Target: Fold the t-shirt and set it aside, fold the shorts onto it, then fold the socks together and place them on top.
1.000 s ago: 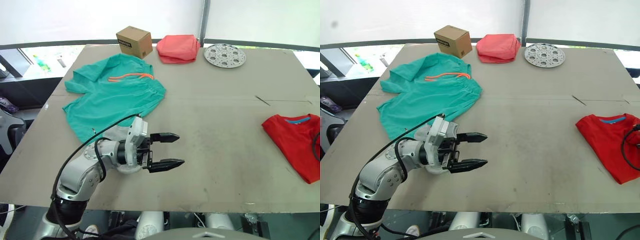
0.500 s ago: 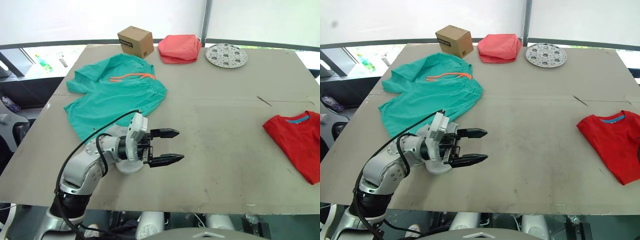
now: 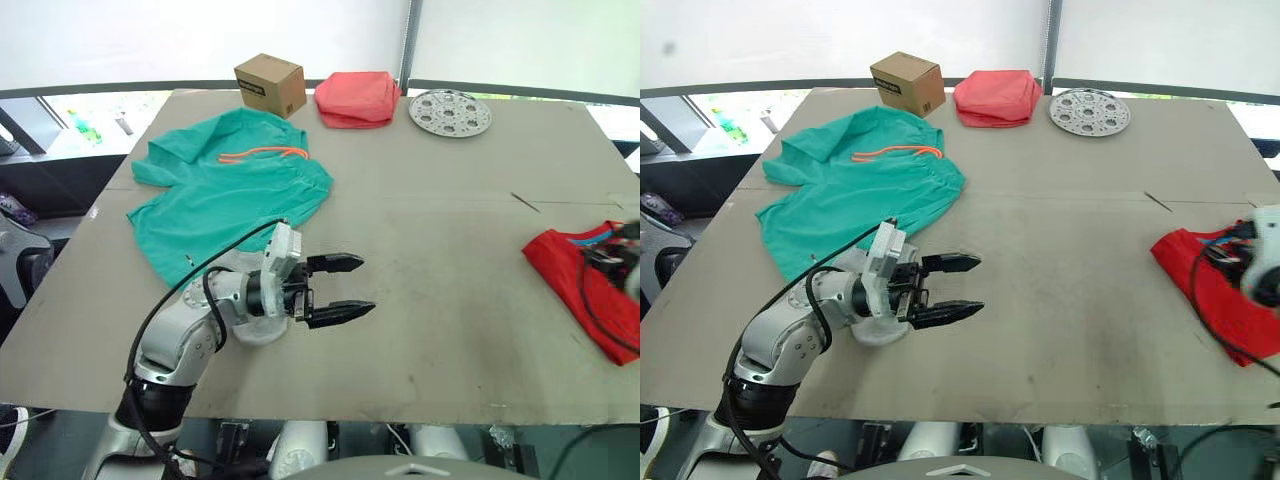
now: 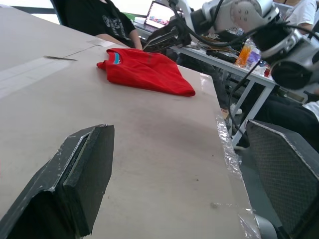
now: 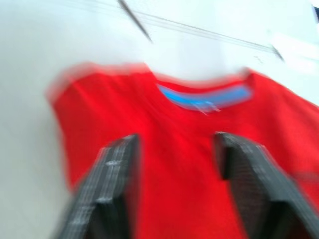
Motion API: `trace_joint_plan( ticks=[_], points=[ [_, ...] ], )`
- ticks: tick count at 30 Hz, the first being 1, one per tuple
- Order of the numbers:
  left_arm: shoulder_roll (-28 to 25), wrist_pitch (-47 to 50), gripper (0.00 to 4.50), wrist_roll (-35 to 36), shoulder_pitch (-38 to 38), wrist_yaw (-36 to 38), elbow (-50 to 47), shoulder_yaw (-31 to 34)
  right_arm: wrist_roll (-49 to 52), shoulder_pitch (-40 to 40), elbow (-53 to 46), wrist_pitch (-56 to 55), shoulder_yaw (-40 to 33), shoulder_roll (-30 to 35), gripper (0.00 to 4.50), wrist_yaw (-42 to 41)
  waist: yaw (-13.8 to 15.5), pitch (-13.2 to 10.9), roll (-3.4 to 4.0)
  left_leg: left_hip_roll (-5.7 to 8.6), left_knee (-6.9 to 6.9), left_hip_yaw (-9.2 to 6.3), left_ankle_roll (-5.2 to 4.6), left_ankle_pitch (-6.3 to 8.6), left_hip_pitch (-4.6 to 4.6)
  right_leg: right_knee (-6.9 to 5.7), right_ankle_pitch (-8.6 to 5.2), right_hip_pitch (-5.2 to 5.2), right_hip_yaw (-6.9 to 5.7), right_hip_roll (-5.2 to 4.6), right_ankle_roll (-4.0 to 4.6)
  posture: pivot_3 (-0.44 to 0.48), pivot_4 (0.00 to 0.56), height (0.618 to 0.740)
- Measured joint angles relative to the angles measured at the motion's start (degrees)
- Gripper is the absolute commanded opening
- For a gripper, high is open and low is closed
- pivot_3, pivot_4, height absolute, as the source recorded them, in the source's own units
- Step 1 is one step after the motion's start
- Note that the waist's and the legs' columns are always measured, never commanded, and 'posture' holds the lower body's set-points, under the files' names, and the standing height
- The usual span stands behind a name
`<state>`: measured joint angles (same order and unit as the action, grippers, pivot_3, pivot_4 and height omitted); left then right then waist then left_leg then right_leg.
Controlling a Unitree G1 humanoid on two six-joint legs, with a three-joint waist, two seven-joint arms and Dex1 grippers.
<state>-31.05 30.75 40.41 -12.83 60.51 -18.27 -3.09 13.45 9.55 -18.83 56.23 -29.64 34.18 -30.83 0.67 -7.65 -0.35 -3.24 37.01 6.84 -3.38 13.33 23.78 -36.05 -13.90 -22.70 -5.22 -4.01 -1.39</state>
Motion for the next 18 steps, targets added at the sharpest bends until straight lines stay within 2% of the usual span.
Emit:
trace_joint_plan(
  ticks=[1, 2, 4, 5, 6, 9, 13, 18],
  points=[
    [1.0, 0.0, 4.50, 0.3, 0.6, -1.9, 0.3, 1.4, 2.1, 0.4, -3.3, -2.4, 0.9, -6.2, 0.29, 1.4, -0.1, 0.0, 0.01, -0.02, -0.03, 0.00, 0.01, -0.01, -0.02, -0.03, 0.00, -0.01, 0.01, 0.01, 0.00, 0.000, 0.150, 0.740],
    [1.6, 0.0, 4.50, 0.3, 1.1, -3.2, 0.4, 2.3, 3.3, 0.4, -5.1, -3.3, 2.2, -9.0, 0.13, 1.6, -0.2, 0.0, 0.03, -0.02, -0.07, 0.00, 0.02, -0.01, -0.05, -0.12, 0.00, -0.03, 0.04, 0.01, 0.00, 0.000, 0.150, 0.740],
    [3.0, -0.1, 4.50, 0.2, 3.2, -7.7, 1.3, 5.3, 6.7, 0.3, -10.3, -5.3, 8.8, -14.4, 0.13, 1.2, -0.6, 0.0, 0.05, -0.02, -0.11, -0.01, 0.03, -0.02, -0.07, -0.31, 0.03, -0.10, 0.06, 0.00, 0.06, 0.000, 0.150, 0.740],
    [3.5, -0.1, 4.50, 0.1, 4.4, -10.1, 1.4, 6.8, 8.0, 0.4, -12.2, -6.3, 12.2, -15.4, 0.77, 0.4, -0.7, 0.0, 0.05, -0.02, -0.11, -0.02, 0.03, -0.02, -0.08, -0.32, 0.03, -0.10, 0.03, -0.01, 0.07, 0.000, 0.150, 0.740],
    [3.9, -0.1, 4.50, -0.1, 6.0, -13.0, 1.3, 8.5, 9.3, 0.6, -13.7, -7.6, 15.3, -15.4, 1.06, -0.8, -0.7, 0.0, 0.04, 0.00, -0.10, -0.06, 0.03, -0.01, -0.07, -0.32, 0.04, -0.09, -0.01, -0.03, 0.08, 0.000, 0.150, 0.740],
    [4.3, -0.3, 4.50, -2.3, 8.7, -19.7, 1.3, 12.6, 10.2, 2.0, -13.7, -10.7, 20.9, -13.3, 2.50, -4.4, -0.5, 0.0, 0.00, 0.05, 0.08, -0.06, -0.11, 0.07, -0.05, -0.31, 0.03, -0.05, -0.05, -0.08, 0.10, 0.000, 0.150, 0.740],
    [3.8, 0.2, 4.50, -7.9, 7.5, -29.8, 1.8, 16.1, 9.3, 5.0, -11.0, -15.8, 28.2, -10.0, 4.48, -8.9, -0.2, 0.0, -0.09, 0.06, 0.17, -0.09, -0.23, 0.14, -0.07, -0.29, -0.08, -0.02, -0.09, -0.14, 0.30, 0.000, 0.150, 0.740],
    [3.1, 4.3, 4.50, -14.9, 0.8, -38.7, 3.5, 14.4, 8.4, 6.1, -8.6, -20.0, 31.8, -8.9, 4.48, -10.3, 0.1, 0.0, -0.17, 0.10, 0.17, -0.12, -0.14, 0.07, -0.02, -0.35, 0.07, 0.01, -0.10, -0.13, 0.19, 0.000, 0.150, 0.740]
  ],
)
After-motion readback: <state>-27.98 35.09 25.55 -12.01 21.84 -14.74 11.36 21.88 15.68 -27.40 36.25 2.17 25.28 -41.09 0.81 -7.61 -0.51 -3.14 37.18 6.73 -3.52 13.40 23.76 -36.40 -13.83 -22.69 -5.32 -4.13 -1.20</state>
